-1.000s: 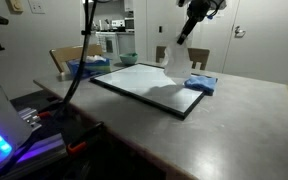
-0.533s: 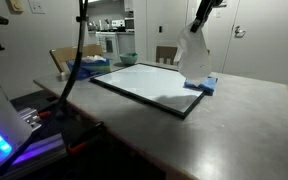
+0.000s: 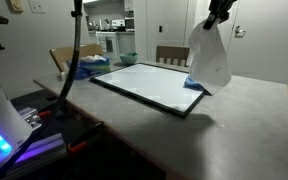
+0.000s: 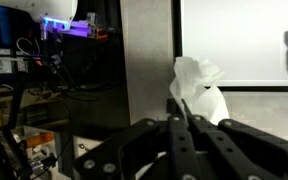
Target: Pick up the wipe and rub the white board
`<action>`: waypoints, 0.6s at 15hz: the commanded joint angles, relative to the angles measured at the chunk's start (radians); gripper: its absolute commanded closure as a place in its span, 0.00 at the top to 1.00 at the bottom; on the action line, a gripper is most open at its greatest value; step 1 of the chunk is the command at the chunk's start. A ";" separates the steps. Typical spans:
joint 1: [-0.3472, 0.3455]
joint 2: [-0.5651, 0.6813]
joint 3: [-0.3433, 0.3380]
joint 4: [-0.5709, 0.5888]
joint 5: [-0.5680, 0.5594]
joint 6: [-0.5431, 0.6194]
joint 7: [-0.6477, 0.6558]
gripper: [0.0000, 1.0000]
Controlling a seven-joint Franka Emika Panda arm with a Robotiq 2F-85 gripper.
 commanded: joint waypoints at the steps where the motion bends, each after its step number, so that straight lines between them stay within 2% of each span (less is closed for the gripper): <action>1: -0.036 0.041 -0.009 0.040 -0.010 -0.020 0.039 0.00; 4: -0.070 0.070 0.005 0.030 -0.004 0.137 -0.006 0.00; 7: -0.065 0.135 -0.009 0.036 -0.051 0.341 -0.105 0.00; 9: -0.073 0.188 0.013 0.036 -0.035 0.477 -0.148 0.00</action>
